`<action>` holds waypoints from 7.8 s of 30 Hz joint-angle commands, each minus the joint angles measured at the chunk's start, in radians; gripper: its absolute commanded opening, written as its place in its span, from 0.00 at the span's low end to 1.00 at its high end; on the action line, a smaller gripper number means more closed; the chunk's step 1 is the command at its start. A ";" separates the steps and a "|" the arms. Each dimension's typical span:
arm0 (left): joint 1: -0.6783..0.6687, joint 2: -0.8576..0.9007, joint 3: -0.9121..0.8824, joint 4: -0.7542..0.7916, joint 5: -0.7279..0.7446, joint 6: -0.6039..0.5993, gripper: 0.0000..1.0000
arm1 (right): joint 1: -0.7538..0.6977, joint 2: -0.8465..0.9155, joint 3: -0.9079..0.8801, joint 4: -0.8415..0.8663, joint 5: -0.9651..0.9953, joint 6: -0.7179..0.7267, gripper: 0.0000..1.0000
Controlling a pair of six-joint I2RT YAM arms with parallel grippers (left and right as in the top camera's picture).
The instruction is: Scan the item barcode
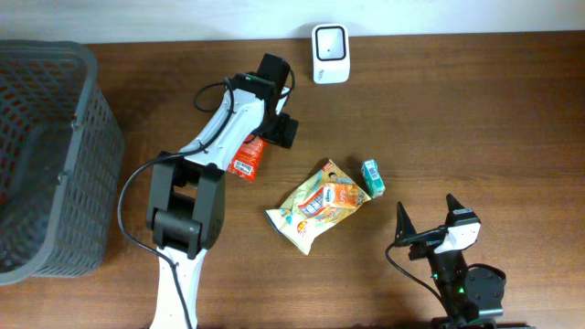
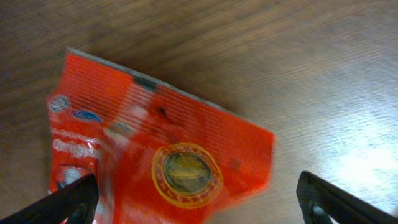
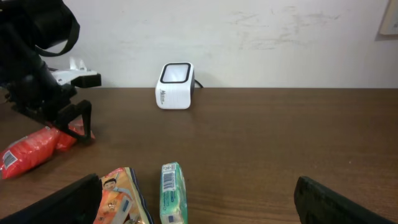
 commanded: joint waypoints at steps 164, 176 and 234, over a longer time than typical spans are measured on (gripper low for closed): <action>0.279 0.045 0.526 -0.533 0.172 -0.152 0.99 | 0.209 2.198 1.862 -1.030 -0.776 0.179 0.04; 0.279 0.045 0.526 -0.533 0.172 -0.152 0.99 | -0.053 2.198 2.082 -1.296 -0.025 0.233 0.65; 0.280 0.045 0.526 -0.533 0.172 -0.152 0.99 | 0.187 2.269 1.745 -0.744 0.035 -0.701 0.94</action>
